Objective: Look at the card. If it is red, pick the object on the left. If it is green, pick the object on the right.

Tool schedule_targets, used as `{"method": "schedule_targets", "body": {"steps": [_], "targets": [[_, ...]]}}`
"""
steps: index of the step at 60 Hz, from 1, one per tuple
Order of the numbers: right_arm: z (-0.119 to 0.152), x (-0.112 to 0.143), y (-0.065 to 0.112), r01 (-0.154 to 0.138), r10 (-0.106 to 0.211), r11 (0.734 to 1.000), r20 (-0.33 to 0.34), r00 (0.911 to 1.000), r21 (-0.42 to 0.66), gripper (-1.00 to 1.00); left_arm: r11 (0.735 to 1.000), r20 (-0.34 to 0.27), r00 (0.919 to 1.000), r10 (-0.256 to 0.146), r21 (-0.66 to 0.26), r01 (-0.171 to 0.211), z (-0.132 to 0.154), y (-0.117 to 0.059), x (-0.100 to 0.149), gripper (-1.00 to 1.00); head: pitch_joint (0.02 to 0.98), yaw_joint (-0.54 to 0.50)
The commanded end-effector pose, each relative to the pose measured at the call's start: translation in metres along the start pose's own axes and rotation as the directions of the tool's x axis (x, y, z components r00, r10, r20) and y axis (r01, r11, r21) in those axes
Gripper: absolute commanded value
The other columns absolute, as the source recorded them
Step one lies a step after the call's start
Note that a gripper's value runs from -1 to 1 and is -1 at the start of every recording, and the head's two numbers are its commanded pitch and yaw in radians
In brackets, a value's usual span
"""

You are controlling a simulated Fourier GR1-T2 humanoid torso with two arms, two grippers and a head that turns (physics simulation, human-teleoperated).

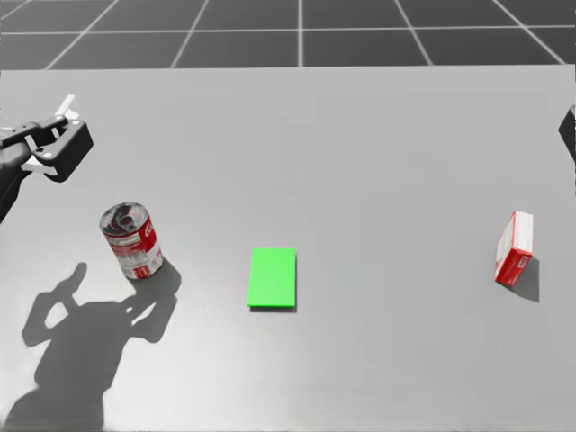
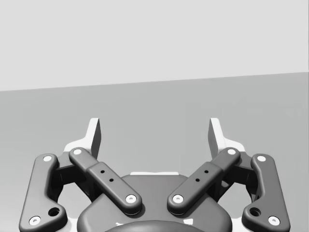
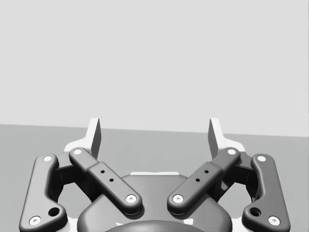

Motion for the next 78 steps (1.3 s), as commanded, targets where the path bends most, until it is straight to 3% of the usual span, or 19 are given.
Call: {"method": "schedule_targets", "body": {"steps": [1, 13, 38, 67, 78], "targets": [[-0.0003, 0.0005, -0.0012, -0.003, 0.003, 1.000, 0.001, 1.0000, 0.000, -1.00, 1.000, 0.000, 1.0000, -0.002, -0.003, 0.002, -0.0009, -0.0008, -0.0004, -1.00, 0.826, 0.04], [0.0000, 0.0005, -0.0011, -0.012, 0.012, 1.000, -0.002, 0.9999, -0.004, -1.00, 1.000, 0.005, 1.0000, -0.002, -0.005, 0.002, -0.0005, -0.0009, 0.0011, -1.00, 0.884, 0.06], [0.0008, 0.0013, -0.0009, -0.015, 0.015, 1.000, -0.001, 0.9999, -0.005, -1.00, 1.000, 0.006, 1.0000, -0.002, -0.005, 0.002, 0.0004, -0.0010, 0.0015, -1.00, 0.876, 0.02], [0.0002, 0.0009, -0.0009, -0.004, 0.004, 1.000, -0.004, 1.0000, -0.002, -1.00, 1.000, 0.006, 1.0000, -0.002, -0.005, 0.002, 0.0003, -0.0010, 0.0016, -1.00, 0.865, -0.34], [-0.0001, 0.0010, -0.0010, -0.001, 0.001, 1.000, -0.005, 1.0000, -0.002, -1.00, 1.000, 0.006, 1.0000, -0.002, -0.005, 0.002, 0.0003, -0.0010, 0.0016, -1.00, 0.857, -0.42]]}}
